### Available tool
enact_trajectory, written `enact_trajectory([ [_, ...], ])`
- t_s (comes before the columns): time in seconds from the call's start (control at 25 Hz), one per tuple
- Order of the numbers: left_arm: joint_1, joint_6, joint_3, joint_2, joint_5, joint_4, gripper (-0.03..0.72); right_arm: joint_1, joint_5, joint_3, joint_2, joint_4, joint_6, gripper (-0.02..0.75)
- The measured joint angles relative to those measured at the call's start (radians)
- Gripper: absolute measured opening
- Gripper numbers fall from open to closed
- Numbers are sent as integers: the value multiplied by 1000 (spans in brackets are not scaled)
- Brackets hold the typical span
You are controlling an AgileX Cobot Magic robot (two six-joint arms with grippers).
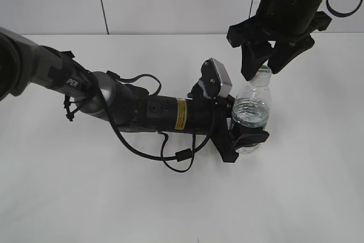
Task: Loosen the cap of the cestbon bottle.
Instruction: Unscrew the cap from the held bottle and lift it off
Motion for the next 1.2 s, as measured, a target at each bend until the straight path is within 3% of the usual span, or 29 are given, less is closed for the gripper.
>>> enact_trajectory([
  [0.24, 0, 0, 0, 0, 0, -1, 409, 0, 0, 0, 0, 0, 1, 354],
  [0.68, 0, 0, 0, 0, 0, -1, 409, 0, 0, 0, 3, 0, 1, 344],
  [0.88, 0, 0, 0, 0, 0, -1, 409, 0, 0, 0, 3, -3, -11, 297],
  [1.08, 0, 0, 0, 0, 2, -4, 409, 0, 0, 0, 3, -3, -104, 296],
  [1.2, 0, 0, 0, 0, 2, -4, 409, 0, 0, 0, 3, -3, -283, 296],
])
